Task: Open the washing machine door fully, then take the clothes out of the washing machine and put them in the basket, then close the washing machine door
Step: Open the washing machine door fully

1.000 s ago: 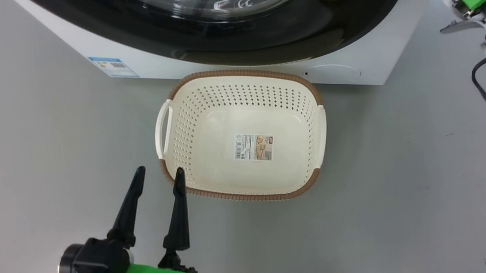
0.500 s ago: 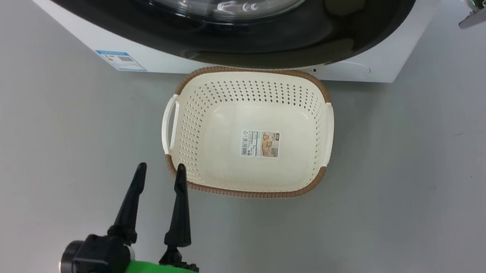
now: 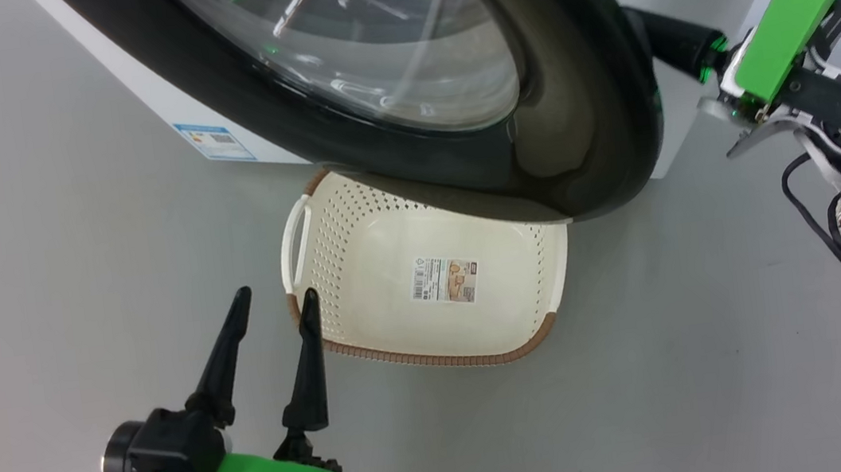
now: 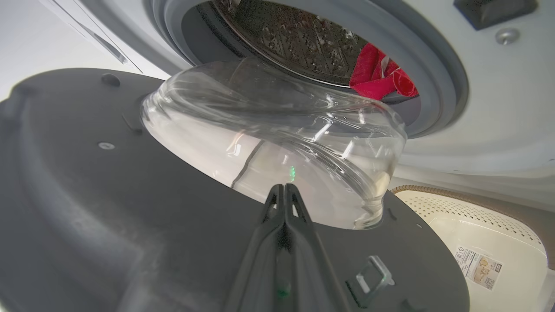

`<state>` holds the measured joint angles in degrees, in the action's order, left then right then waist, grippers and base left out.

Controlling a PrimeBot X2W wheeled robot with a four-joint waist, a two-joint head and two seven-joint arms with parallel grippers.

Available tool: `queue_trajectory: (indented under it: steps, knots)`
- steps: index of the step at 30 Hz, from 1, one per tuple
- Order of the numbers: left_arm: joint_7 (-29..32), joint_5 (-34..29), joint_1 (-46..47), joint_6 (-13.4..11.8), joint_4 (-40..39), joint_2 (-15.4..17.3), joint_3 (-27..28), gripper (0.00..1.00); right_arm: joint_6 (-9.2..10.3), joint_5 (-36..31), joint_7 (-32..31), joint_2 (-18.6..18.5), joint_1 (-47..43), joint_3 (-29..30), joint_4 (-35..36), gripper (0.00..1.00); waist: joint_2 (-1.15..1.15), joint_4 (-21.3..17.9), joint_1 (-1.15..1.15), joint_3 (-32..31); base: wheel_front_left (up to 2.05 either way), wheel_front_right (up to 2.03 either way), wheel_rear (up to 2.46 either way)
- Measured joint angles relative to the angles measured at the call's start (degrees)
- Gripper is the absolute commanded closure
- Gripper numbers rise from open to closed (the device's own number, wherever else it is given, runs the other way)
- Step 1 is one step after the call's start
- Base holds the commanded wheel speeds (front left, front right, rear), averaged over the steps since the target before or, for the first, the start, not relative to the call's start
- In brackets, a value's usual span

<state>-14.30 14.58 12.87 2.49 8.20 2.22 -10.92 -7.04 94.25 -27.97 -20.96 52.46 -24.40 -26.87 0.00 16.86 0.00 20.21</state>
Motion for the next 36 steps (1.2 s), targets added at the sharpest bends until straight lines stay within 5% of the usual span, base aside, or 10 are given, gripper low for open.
queue_trajectory:
  steps: [14, 32, 33, 36]
  knots:
    - [0.00, -0.64, -1.52, 0.02, 0.14, 0.01, 0.73, 0.00, 0.00, 2.07, -6.19, 1.69, -6.18, 0.13, 3.94, 1.00, 0.00, -1.39, 0.00, -3.43, 0.00, 0.00, 0.00]
    - [0.00, -1.00, -2.38, 0.66, 0.25, 0.02, 1.23, 0.00, 0.00, -2.77, -2.12, 3.28, -8.94, 3.00, 5.01, 1.00, 0.00, -2.40, 0.00, -5.37, 0.00, 0.00, 0.00]
    - [0.00, -1.02, -2.38, 0.75, 0.29, 0.02, 1.30, 0.00, 0.00, -3.33, -1.13, 3.22, -9.01, 3.21, 5.06, 0.86, 0.00, -2.53, 0.00, -5.49, 0.00, 0.00, 0.00]
    - [0.00, -1.96, -2.42, 1.15, 0.63, 0.03, 1.45, 0.00, 0.00, -5.79, 1.22, 2.75, -10.12, 3.24, 5.36, 0.71, 0.00, -3.01, 0.00, -6.01, 0.00, 0.00, 0.00]
